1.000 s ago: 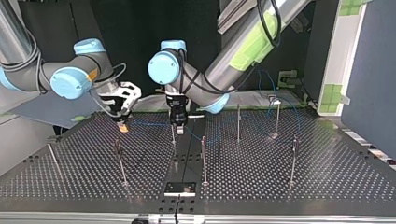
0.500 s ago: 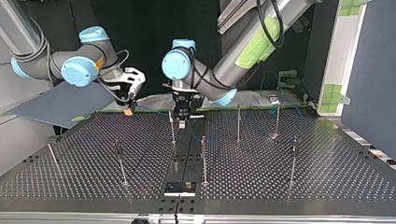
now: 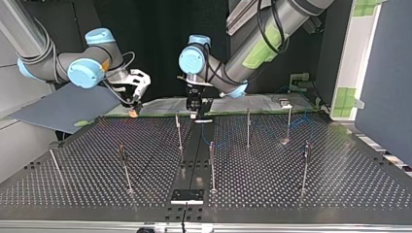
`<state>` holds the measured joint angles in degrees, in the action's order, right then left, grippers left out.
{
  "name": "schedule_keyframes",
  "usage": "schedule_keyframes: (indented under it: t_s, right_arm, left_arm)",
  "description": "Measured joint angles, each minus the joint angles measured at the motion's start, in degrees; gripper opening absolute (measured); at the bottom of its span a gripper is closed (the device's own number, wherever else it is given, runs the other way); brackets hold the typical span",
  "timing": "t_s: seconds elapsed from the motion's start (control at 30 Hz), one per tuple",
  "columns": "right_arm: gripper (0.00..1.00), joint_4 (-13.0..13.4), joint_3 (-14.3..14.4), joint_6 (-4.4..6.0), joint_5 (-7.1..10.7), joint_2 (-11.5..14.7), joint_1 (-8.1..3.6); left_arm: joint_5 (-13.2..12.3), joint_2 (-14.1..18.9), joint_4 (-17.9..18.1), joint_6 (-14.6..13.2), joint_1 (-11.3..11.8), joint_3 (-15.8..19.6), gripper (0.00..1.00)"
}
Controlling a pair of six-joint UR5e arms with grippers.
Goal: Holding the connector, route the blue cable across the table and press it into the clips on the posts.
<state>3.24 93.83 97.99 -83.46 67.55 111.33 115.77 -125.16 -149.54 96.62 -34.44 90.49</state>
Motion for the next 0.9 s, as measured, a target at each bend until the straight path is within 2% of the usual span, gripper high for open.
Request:
schedule_keyframes:
  t_s: [0.33,0.6,0.77,0.9]
  right_arm:
    - [0.0,1.36,0.01,0.43,0.37,-2.24,-0.31]
    - [0.0,3.36,0.01,1.23,1.64,-2.72,-0.73]
    - [0.0,4.38,0.01,1.6,2.05,-2.81,-1.14]
    - [0.0,4.84,0.01,1.82,2.26,-3.1,-1.4]
  left_arm:
    - [-1.56,-1.29,5.12,0.42,0.71,5.12,0.0]
    - [-2.9,-1.33,9.42,0.94,1.55,9.4,0.0]
    - [-3.84,-1.34,10.49,1.23,1.98,11.26,0.0]
    - [-5.07,-1.34,10.64,1.7,2.13,10.9,0.0]
